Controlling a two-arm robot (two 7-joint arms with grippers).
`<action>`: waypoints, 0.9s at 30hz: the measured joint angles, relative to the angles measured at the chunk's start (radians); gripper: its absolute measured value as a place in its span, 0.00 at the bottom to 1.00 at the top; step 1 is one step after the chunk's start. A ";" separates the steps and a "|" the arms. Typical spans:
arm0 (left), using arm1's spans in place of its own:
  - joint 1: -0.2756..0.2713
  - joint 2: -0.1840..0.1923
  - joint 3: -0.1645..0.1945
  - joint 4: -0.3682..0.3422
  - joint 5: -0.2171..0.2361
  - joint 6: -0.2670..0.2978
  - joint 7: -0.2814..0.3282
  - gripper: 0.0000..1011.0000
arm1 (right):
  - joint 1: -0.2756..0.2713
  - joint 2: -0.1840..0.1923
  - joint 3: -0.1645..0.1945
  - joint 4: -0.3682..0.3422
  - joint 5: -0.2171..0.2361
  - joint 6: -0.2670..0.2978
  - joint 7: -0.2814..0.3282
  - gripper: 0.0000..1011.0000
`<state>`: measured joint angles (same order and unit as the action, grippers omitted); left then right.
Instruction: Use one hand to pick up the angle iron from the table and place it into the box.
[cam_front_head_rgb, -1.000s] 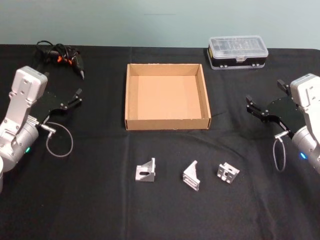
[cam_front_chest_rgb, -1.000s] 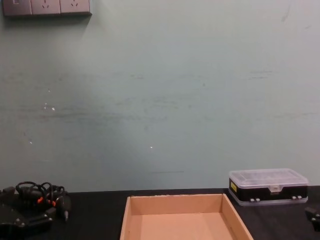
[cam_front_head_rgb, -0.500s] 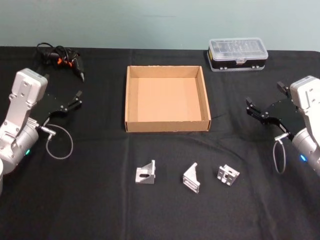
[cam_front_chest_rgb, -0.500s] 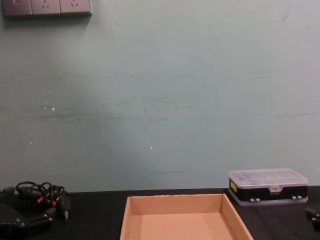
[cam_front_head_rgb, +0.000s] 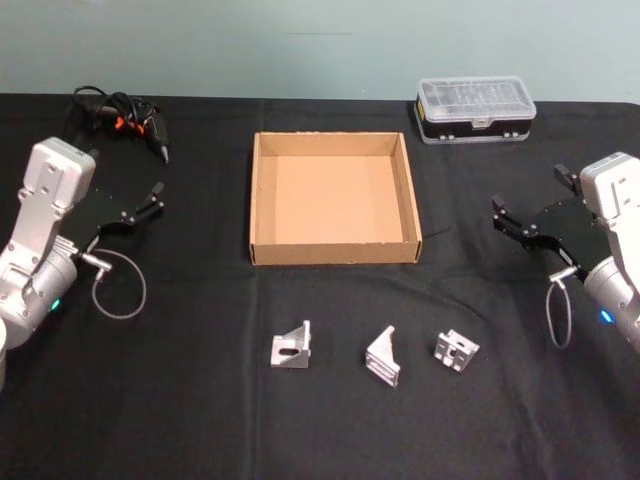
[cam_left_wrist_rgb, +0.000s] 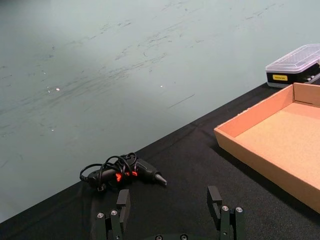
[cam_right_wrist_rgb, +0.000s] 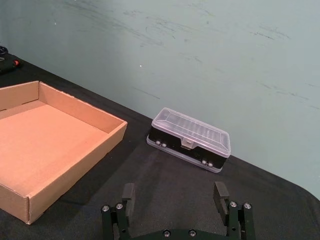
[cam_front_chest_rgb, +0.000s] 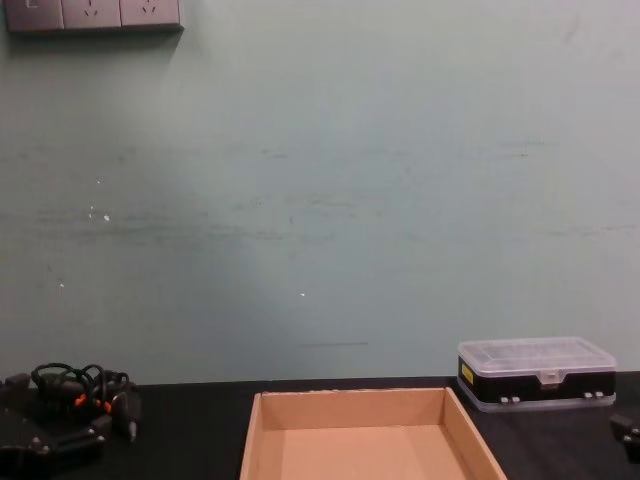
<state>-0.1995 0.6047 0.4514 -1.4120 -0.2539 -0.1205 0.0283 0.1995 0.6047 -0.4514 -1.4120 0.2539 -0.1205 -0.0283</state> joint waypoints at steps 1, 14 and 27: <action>0.000 0.000 0.000 0.000 0.000 0.000 0.000 1.00 | 0.000 0.000 0.000 0.000 0.000 0.000 0.000 0.99; 0.000 0.000 0.000 0.000 0.000 0.000 0.000 1.00 | 0.000 0.000 0.000 0.000 0.000 0.000 0.000 0.99; 0.000 0.000 0.000 0.000 0.000 0.000 0.000 1.00 | 0.000 0.000 0.000 0.000 0.000 0.000 0.000 0.99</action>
<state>-0.1995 0.6047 0.4514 -1.4120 -0.2539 -0.1205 0.0283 0.1995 0.6047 -0.4514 -1.4120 0.2539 -0.1205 -0.0283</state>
